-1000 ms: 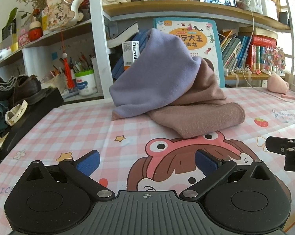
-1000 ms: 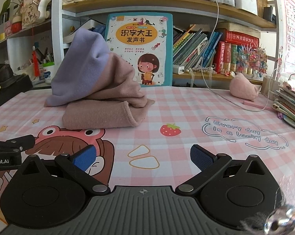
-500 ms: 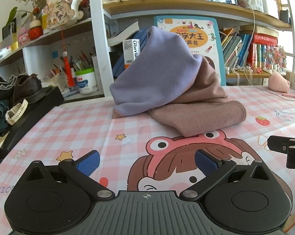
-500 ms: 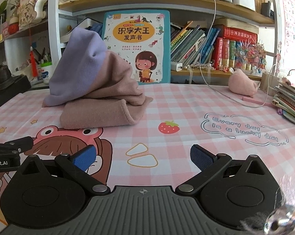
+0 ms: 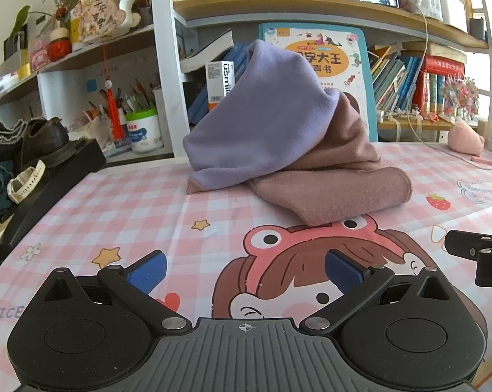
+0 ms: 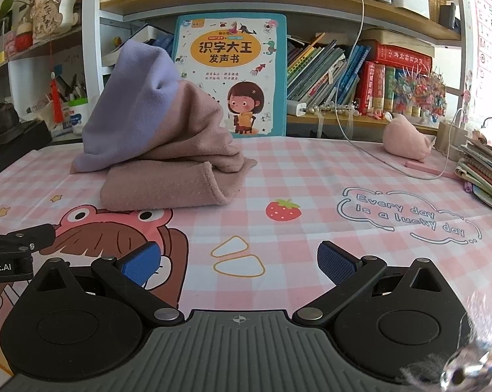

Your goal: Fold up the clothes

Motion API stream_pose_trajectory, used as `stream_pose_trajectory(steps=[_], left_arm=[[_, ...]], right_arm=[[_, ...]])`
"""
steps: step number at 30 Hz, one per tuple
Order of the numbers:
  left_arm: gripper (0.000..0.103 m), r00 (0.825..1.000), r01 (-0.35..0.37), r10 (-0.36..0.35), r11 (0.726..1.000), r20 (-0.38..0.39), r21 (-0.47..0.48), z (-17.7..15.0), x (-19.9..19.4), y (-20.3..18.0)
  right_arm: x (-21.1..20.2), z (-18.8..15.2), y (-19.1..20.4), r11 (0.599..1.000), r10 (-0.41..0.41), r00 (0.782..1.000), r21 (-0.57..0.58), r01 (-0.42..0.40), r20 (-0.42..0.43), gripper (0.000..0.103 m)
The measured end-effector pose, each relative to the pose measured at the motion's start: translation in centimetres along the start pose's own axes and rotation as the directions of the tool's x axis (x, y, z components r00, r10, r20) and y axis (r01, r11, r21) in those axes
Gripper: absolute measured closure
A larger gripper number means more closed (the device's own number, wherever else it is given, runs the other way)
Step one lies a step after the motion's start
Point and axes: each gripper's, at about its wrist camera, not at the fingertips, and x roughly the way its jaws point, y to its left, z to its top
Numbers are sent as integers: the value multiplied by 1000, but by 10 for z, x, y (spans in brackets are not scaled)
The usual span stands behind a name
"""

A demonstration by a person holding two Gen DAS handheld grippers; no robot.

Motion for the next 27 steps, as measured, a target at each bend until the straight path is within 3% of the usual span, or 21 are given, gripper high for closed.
stream_pose_trajectory(steps=[27], left_arm=[[0, 1000, -8, 7, 1000, 2, 27, 1, 0, -4]], right_arm=[[-2, -1, 2, 1000, 1, 1000, -10, -1, 15, 0]])
